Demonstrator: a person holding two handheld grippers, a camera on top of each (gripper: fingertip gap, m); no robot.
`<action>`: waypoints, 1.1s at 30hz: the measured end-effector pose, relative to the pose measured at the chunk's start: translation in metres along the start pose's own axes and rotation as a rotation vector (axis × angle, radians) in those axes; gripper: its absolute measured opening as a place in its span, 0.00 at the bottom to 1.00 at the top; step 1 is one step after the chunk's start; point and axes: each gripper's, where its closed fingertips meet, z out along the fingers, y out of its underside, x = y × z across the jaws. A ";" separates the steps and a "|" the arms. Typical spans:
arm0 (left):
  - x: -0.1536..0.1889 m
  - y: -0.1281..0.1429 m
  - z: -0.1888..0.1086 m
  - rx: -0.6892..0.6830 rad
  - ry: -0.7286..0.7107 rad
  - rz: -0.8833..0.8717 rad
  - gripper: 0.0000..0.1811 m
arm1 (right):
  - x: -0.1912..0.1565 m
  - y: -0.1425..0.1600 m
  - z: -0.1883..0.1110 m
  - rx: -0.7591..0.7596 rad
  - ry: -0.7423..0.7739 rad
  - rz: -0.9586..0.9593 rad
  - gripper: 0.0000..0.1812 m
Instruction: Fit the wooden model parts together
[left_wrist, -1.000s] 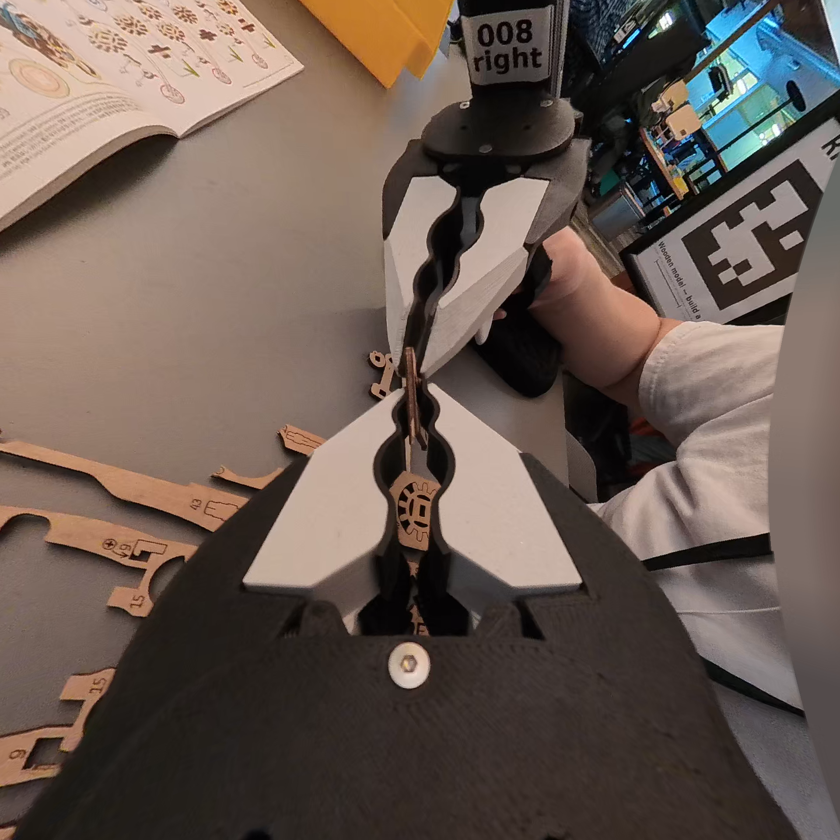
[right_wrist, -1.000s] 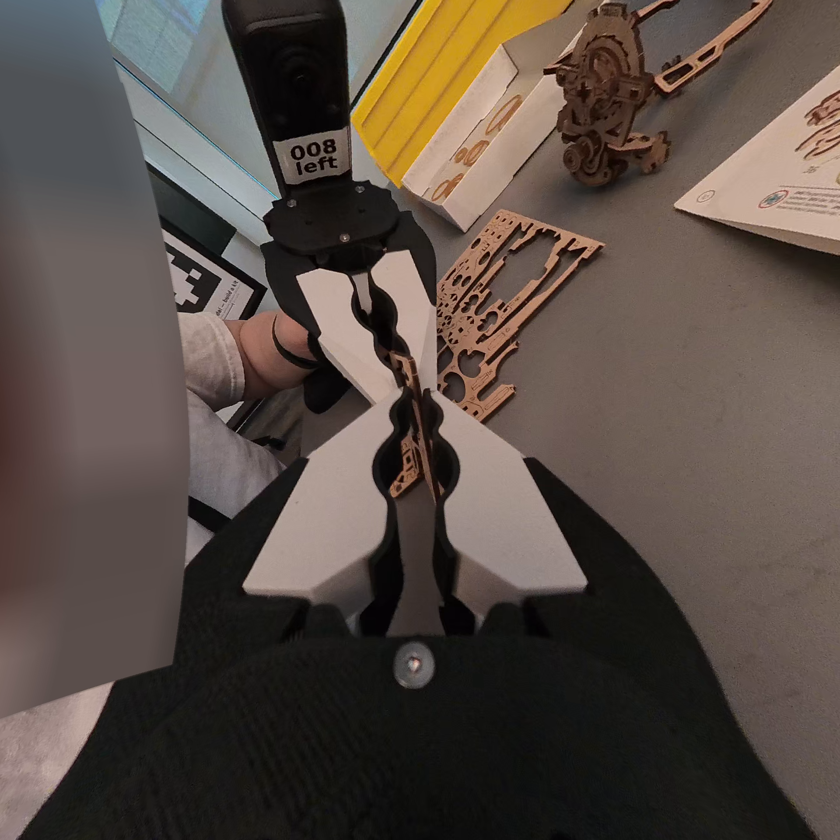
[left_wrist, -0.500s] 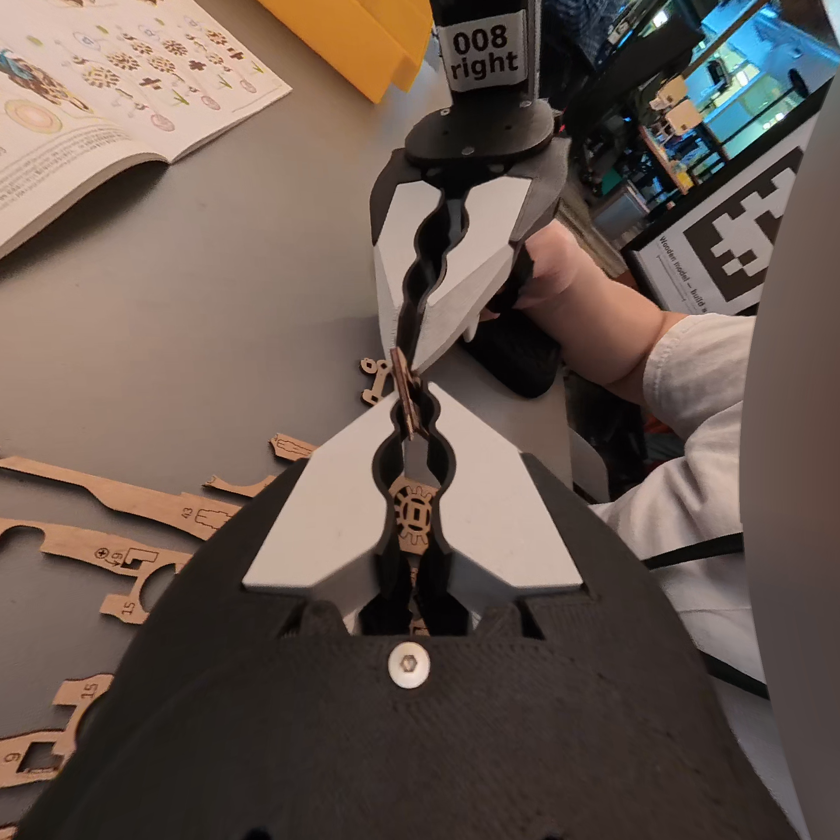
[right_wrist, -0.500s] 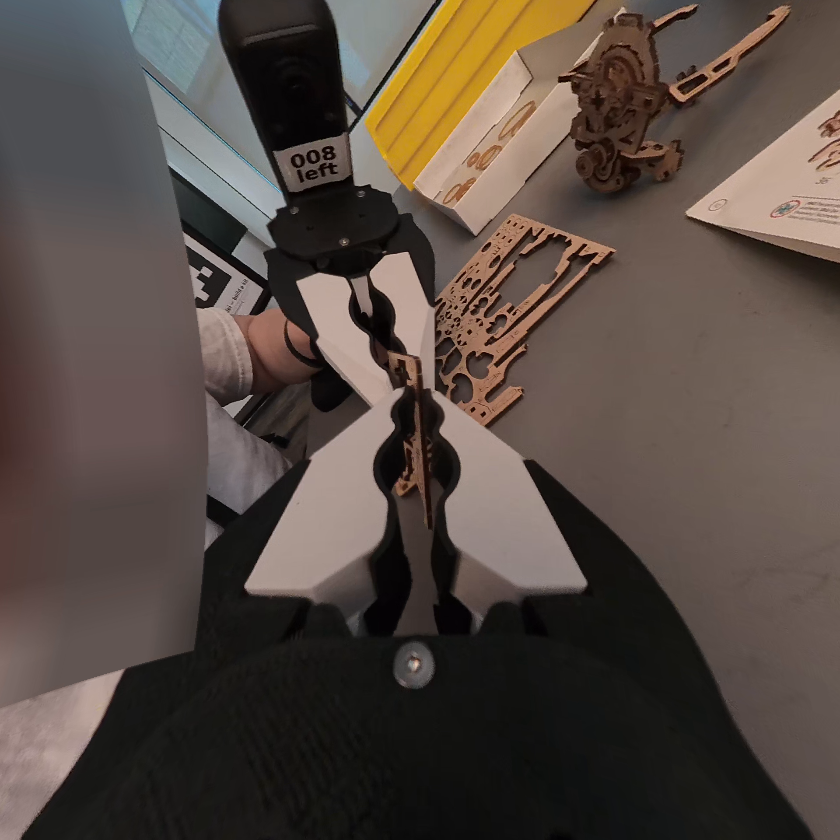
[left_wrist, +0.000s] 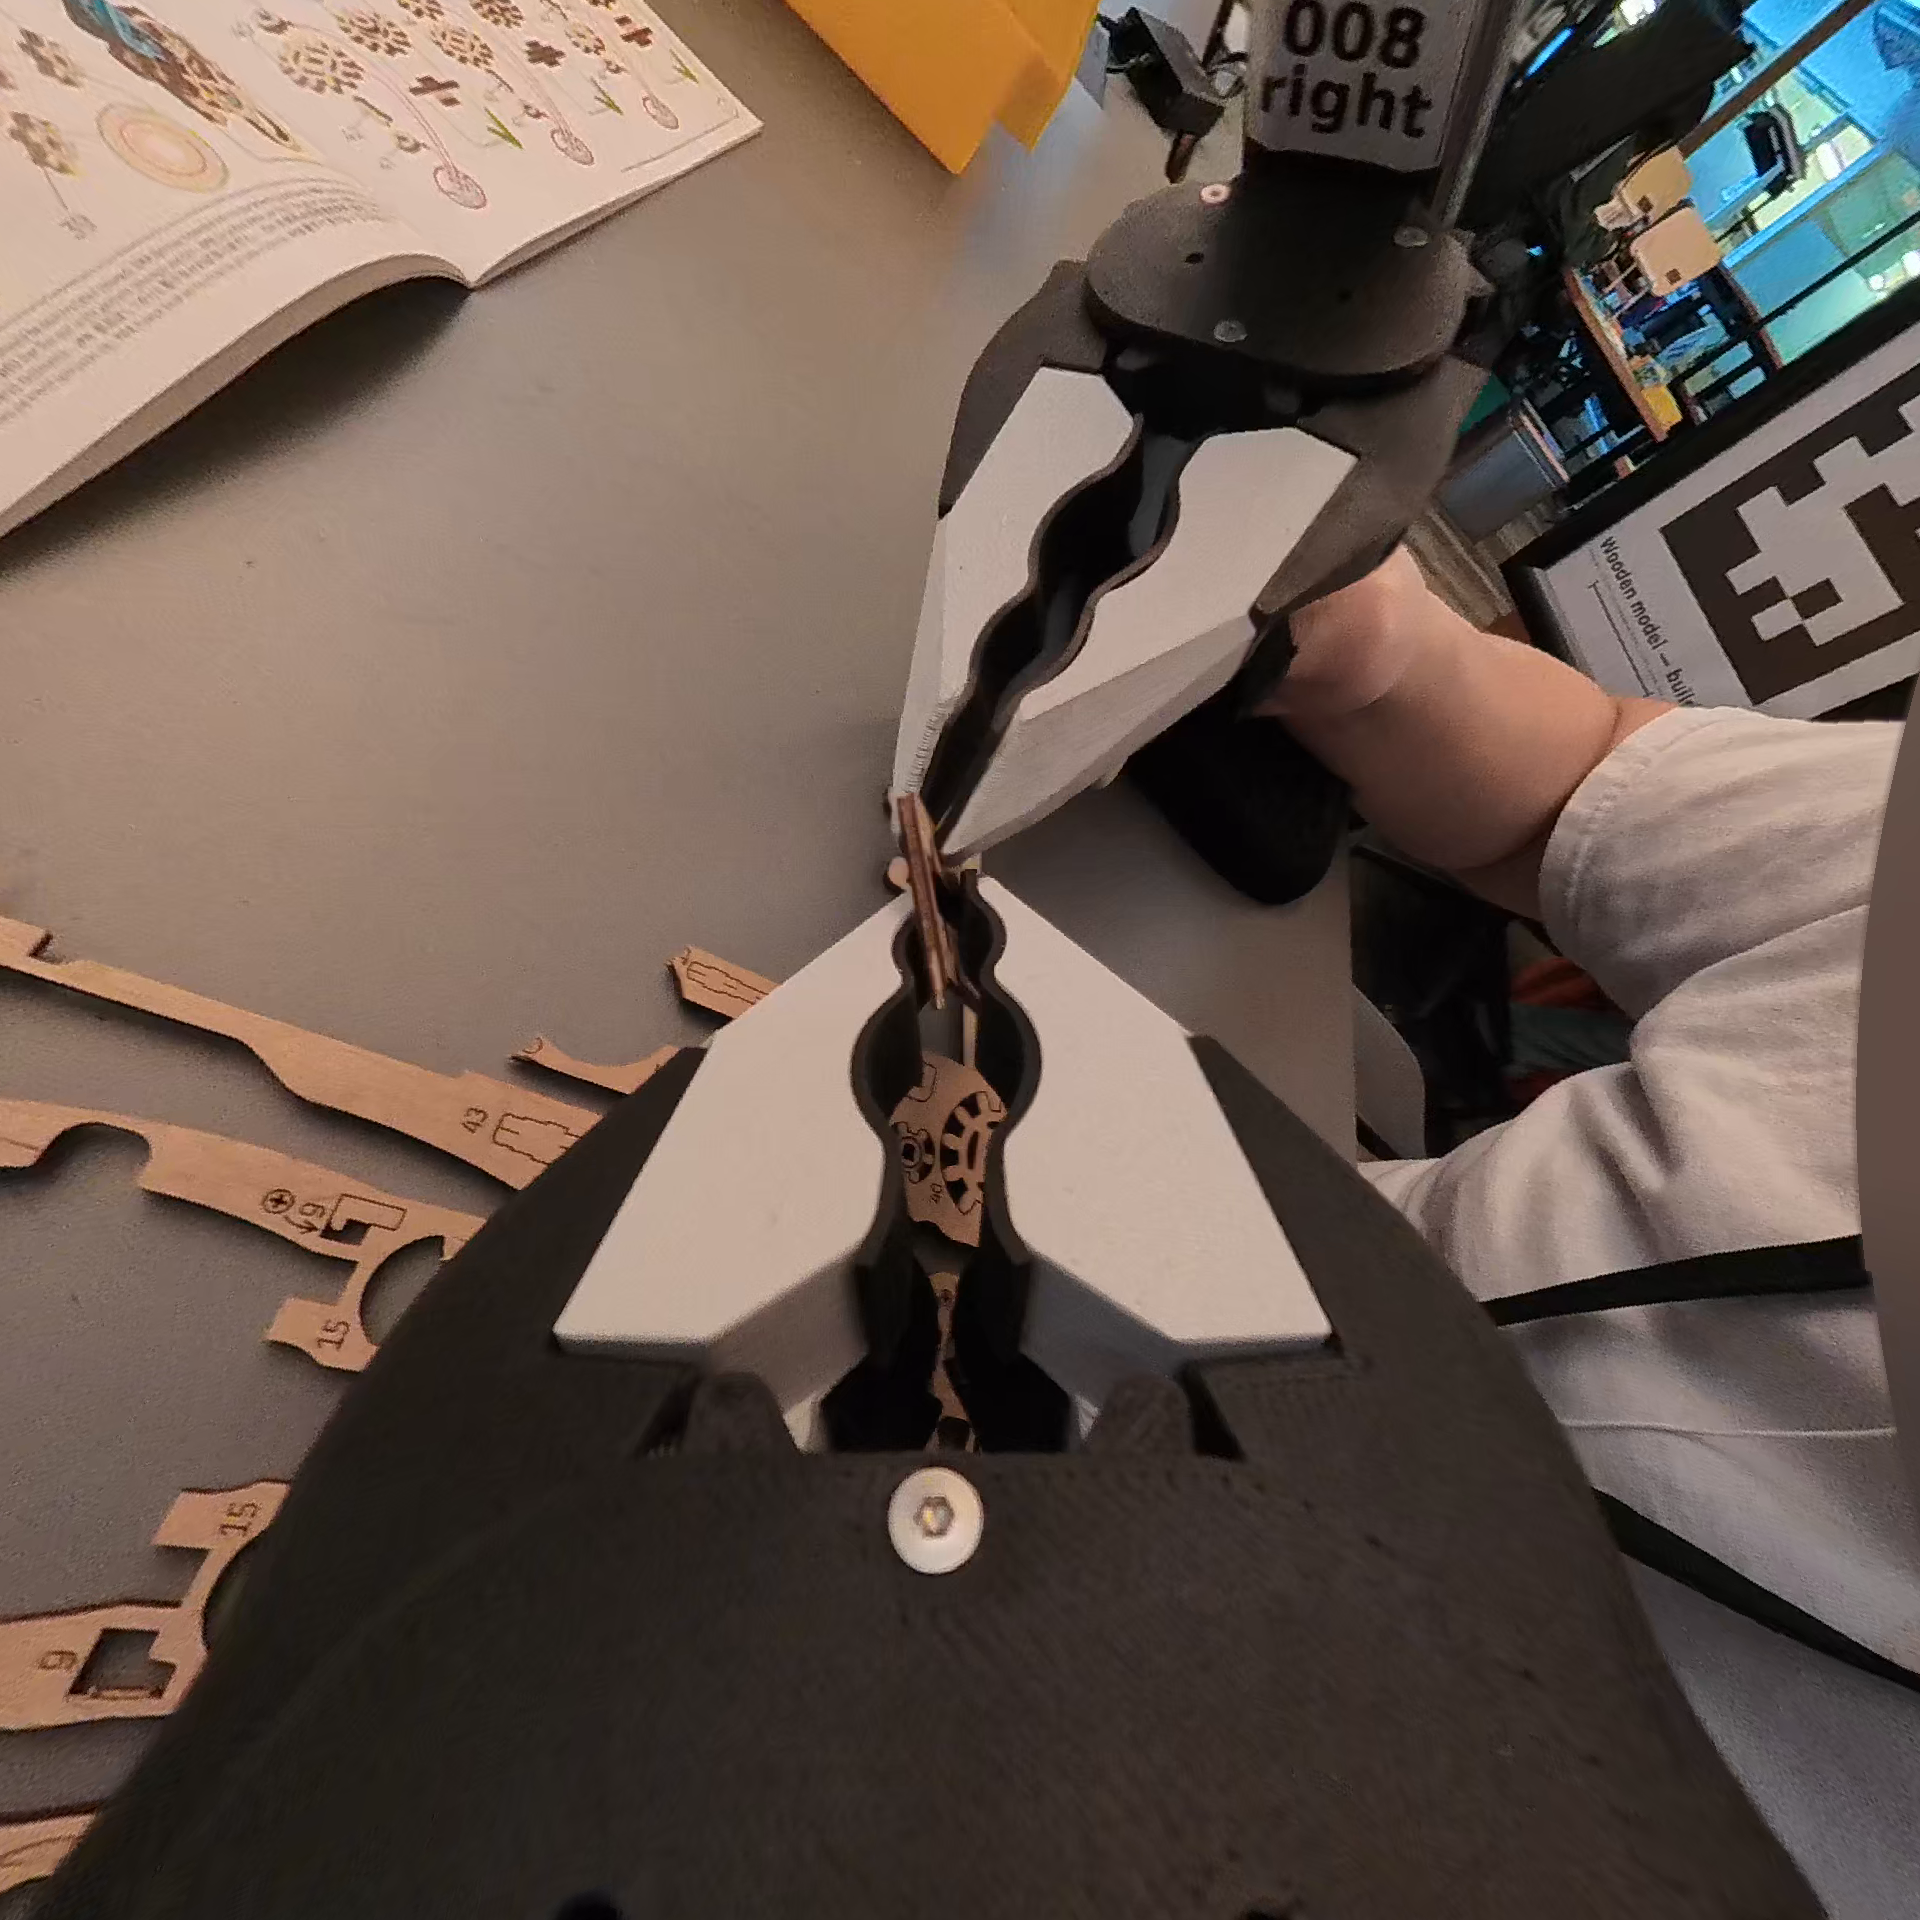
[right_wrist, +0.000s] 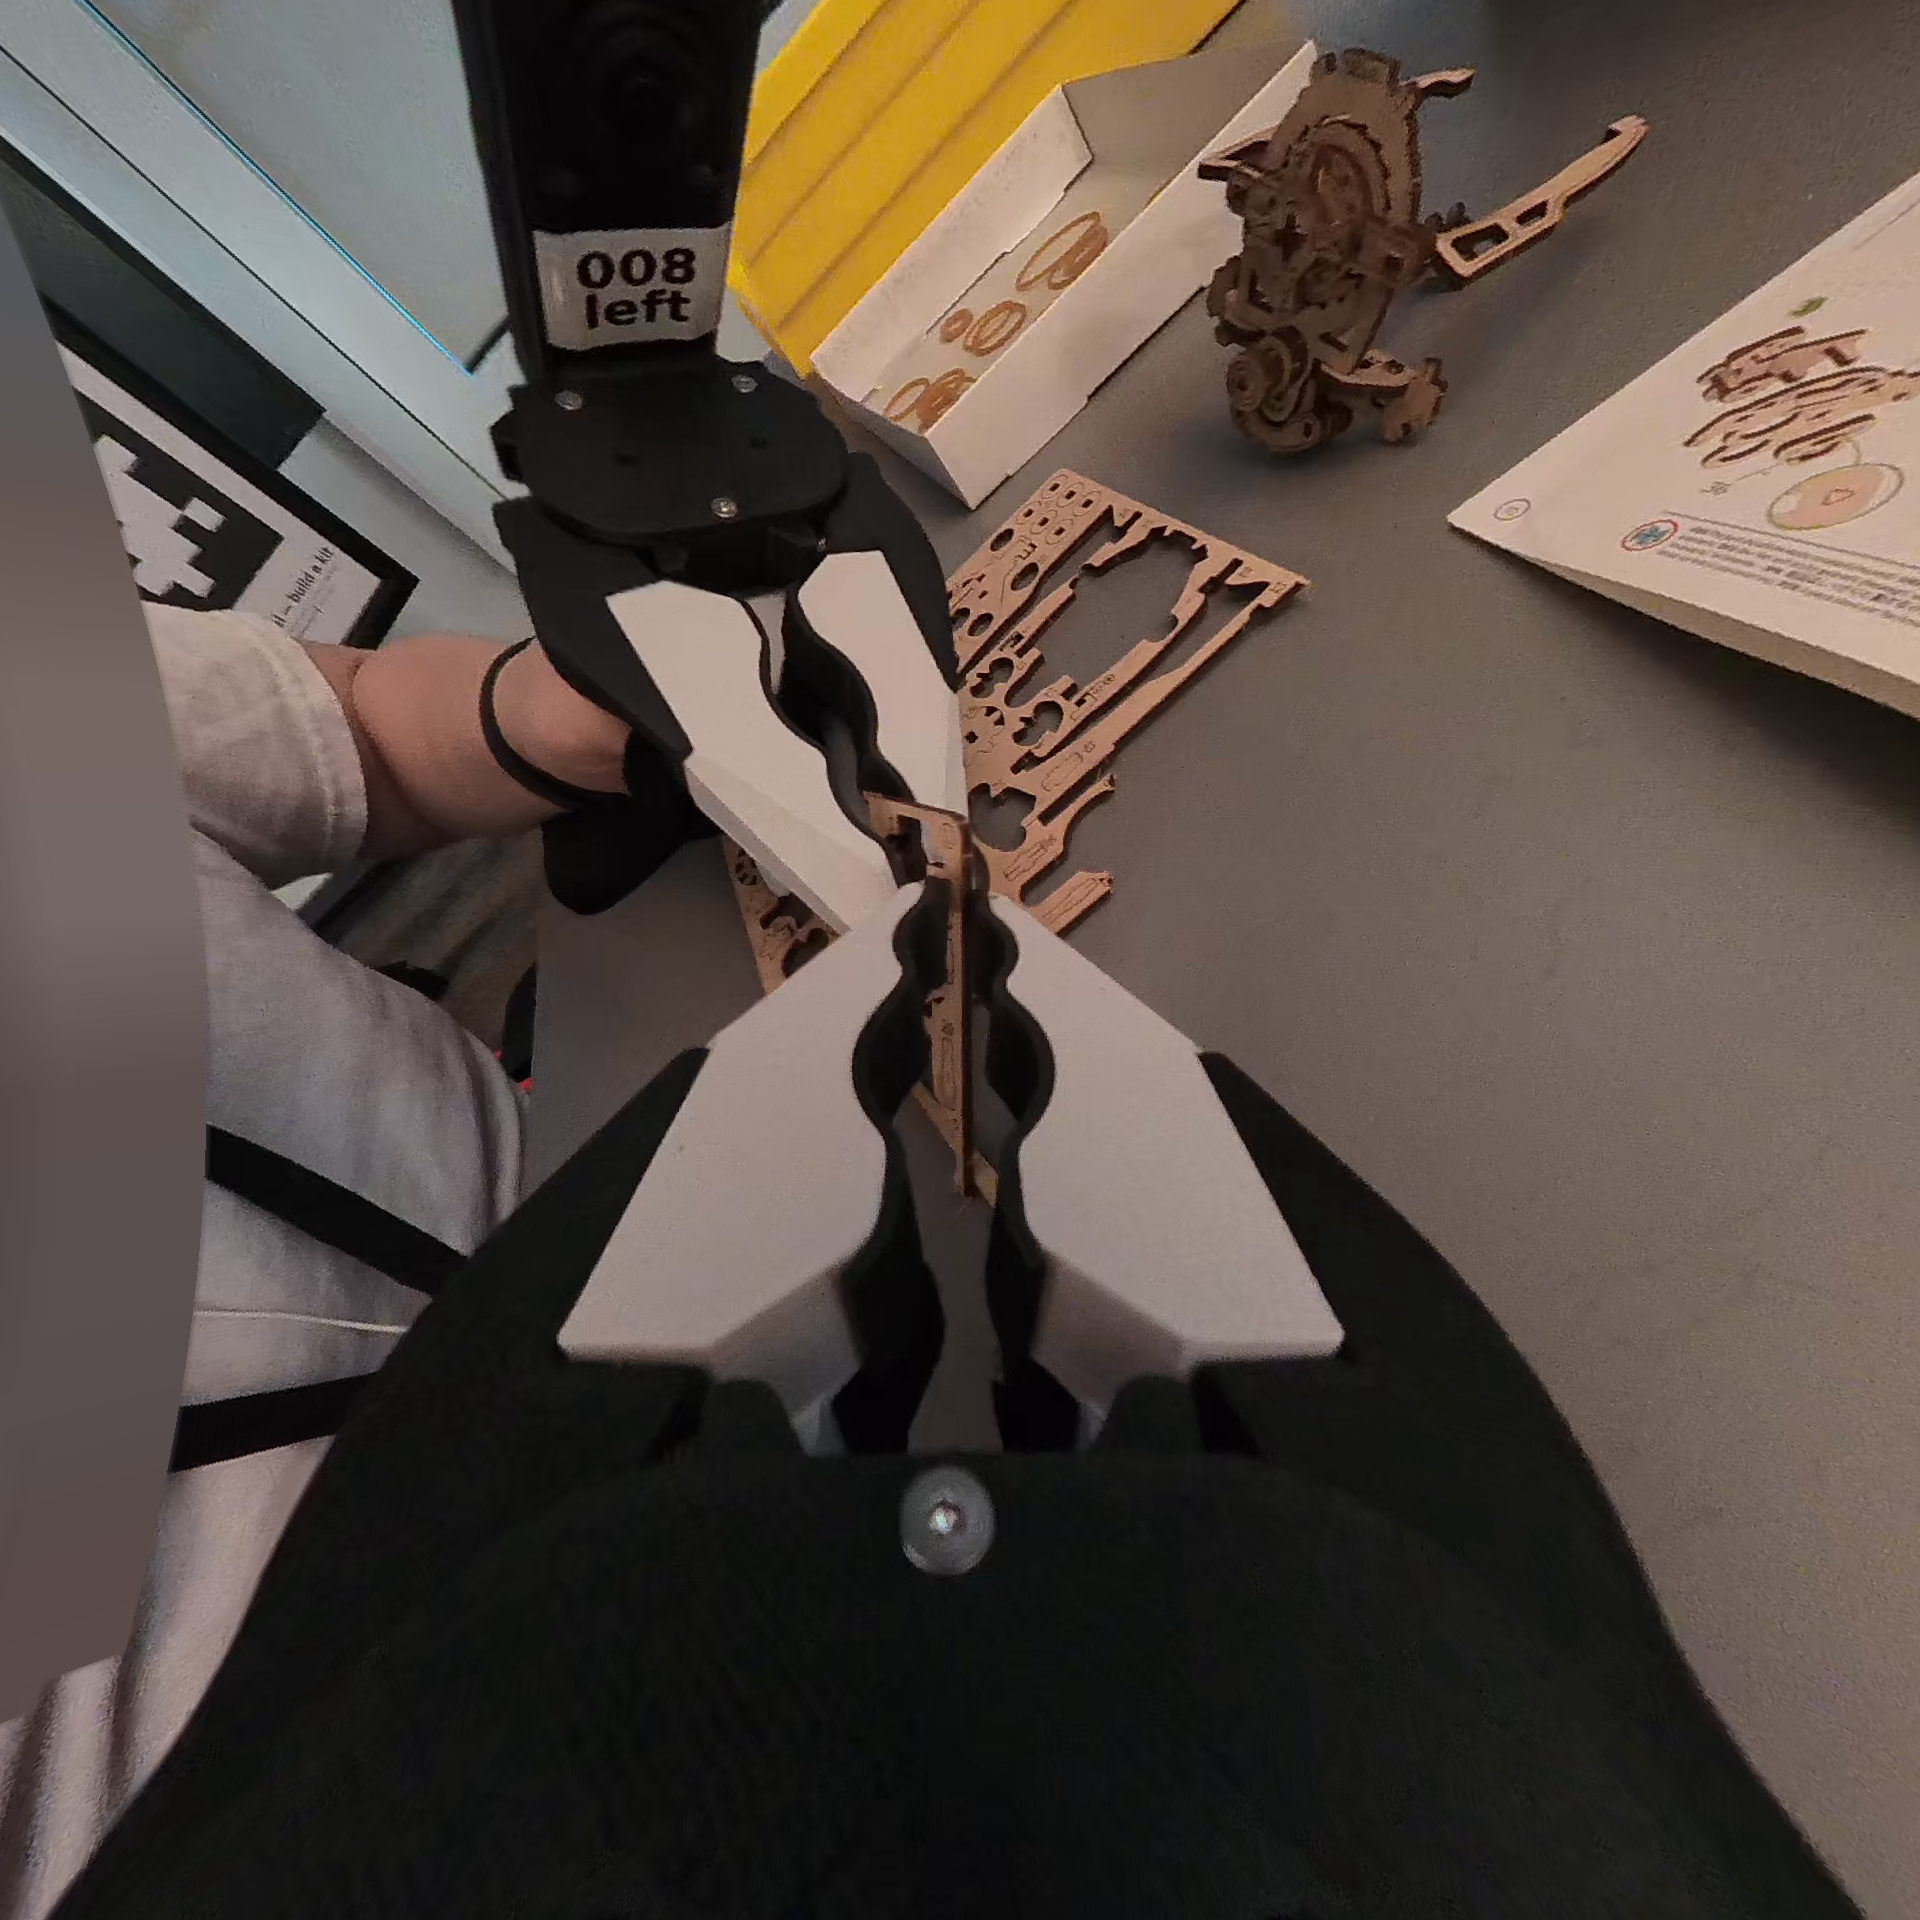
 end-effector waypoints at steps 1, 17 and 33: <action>0.001 0.000 -0.001 0.000 0.013 0.003 0.00 | -0.002 -0.001 -0.001 0.003 -0.038 0.038 0.01; 0.013 -0.007 -0.004 0.033 0.146 -0.044 0.00 | -0.012 -0.007 -0.008 0.032 -0.183 0.123 0.00; 0.003 0.003 0.000 -0.008 0.032 -0.037 0.00 | -0.001 0.004 -0.001 -0.042 -0.052 0.053 0.01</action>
